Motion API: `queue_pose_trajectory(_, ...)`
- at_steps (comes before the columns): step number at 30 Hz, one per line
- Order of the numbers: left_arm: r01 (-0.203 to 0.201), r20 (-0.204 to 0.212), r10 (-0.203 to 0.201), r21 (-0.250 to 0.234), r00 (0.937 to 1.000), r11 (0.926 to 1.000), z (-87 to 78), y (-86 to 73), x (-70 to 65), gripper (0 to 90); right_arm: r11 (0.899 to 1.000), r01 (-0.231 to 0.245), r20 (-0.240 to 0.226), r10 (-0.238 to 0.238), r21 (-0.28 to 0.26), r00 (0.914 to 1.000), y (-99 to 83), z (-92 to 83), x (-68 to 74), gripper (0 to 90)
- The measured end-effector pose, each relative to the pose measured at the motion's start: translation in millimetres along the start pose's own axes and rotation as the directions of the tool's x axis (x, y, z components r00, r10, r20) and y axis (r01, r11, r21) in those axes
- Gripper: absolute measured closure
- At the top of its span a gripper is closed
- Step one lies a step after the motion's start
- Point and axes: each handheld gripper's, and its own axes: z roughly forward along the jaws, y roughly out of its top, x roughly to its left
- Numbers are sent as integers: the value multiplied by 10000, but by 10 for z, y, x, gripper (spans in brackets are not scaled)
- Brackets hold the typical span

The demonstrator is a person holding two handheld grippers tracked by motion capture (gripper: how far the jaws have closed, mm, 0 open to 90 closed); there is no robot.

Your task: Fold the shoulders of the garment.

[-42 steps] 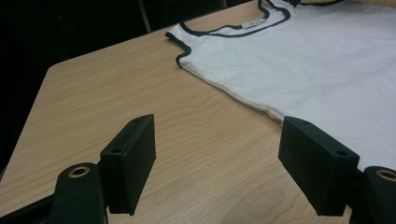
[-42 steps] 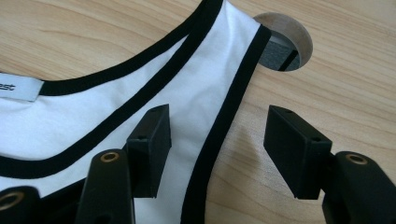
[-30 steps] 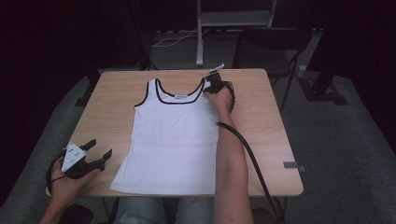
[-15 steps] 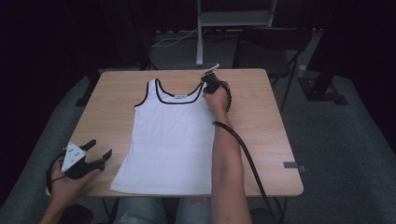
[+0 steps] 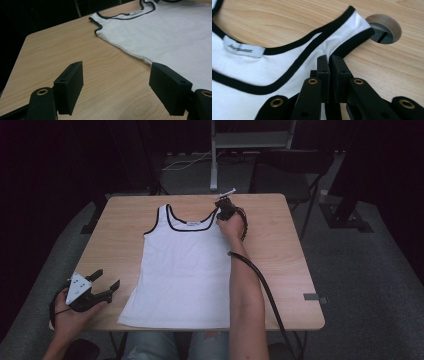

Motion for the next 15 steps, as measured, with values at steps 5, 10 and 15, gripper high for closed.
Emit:
queue_pose_trajectory(5, -14, -4, 14, 1, 10000, 10000, -1, 0, 1, 276, 9993, 195, -131, -200, -314, 9997, -20, -74, 67, 853)
queue_pose_trajectory(10, -14, -17, 14, 4, 10000, 10000, -1, 0, -1, 276, 9973, 446, -88, -452, -581, 9989, -55, -155, 127, 853)
queue_pose_trajectory(15, -9, -22, 9, -8, 10000, 10000, -2, 0, -1, 276, 9927, 884, 15, -886, -816, 9961, -98, -235, 209, 851)
